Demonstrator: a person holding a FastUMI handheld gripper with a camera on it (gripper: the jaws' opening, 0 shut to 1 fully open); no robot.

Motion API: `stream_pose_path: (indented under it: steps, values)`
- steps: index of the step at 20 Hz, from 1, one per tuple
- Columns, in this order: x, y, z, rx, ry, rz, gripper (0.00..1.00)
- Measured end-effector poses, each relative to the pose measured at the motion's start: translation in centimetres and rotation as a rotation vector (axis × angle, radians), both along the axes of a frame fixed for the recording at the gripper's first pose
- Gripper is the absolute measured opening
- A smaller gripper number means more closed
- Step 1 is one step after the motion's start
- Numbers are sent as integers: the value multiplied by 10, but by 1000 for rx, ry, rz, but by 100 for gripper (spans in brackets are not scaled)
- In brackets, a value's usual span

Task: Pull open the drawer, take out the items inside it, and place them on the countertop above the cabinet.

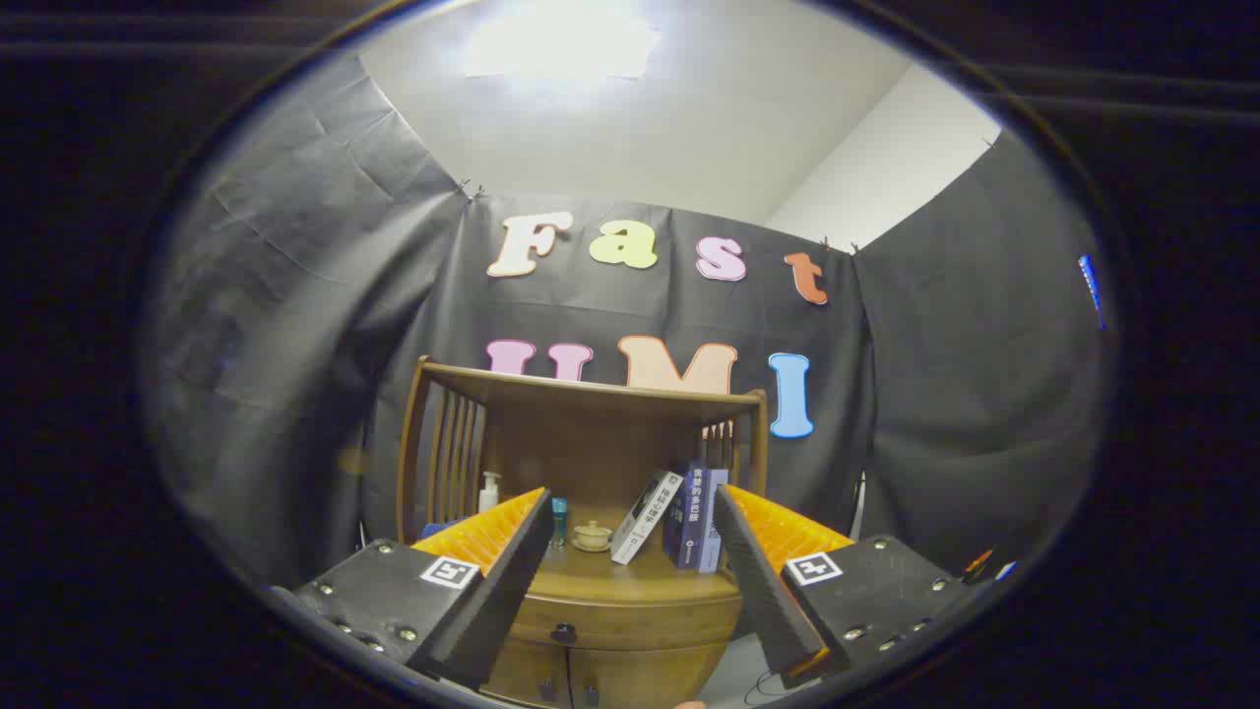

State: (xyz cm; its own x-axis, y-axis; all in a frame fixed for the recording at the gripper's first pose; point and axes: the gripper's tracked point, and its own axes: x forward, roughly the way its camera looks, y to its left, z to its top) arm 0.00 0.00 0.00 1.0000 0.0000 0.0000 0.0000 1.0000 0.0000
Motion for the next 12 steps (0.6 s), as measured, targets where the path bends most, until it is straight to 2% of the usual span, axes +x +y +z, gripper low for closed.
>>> stream_pose_path:
  steps: [5, 12]
  values:
    - [-15, -14, 11, 20, -41, -54, 97]
    - [-14, -11, -9, 27, -26, -62, 97]
